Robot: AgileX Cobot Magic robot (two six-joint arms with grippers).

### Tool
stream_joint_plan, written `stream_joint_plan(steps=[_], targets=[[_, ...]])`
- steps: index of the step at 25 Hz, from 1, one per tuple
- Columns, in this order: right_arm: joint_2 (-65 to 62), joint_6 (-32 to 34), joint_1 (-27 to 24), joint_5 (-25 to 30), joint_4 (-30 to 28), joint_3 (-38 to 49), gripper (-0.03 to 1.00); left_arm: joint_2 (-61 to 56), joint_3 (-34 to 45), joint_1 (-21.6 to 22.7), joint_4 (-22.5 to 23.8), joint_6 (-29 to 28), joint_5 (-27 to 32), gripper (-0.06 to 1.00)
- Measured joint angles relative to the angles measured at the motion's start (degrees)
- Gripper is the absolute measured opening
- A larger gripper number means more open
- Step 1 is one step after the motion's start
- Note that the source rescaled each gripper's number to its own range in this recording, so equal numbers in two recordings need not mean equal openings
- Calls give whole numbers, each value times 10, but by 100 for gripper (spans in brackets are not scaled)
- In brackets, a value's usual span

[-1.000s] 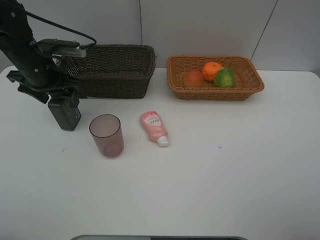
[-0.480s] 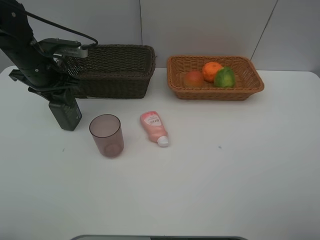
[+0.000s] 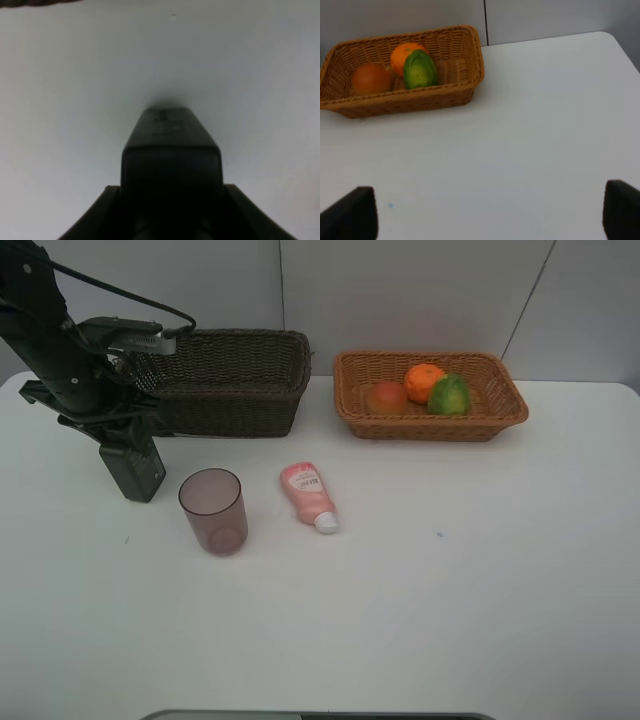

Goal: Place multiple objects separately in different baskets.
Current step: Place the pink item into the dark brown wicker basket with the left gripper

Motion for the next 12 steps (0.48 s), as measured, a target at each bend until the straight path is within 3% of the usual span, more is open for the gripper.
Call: stream_joint_plan(steps=[12], targets=[[0,0,0,0,0,0,100,-20,0,0,-1,0,1,50]])
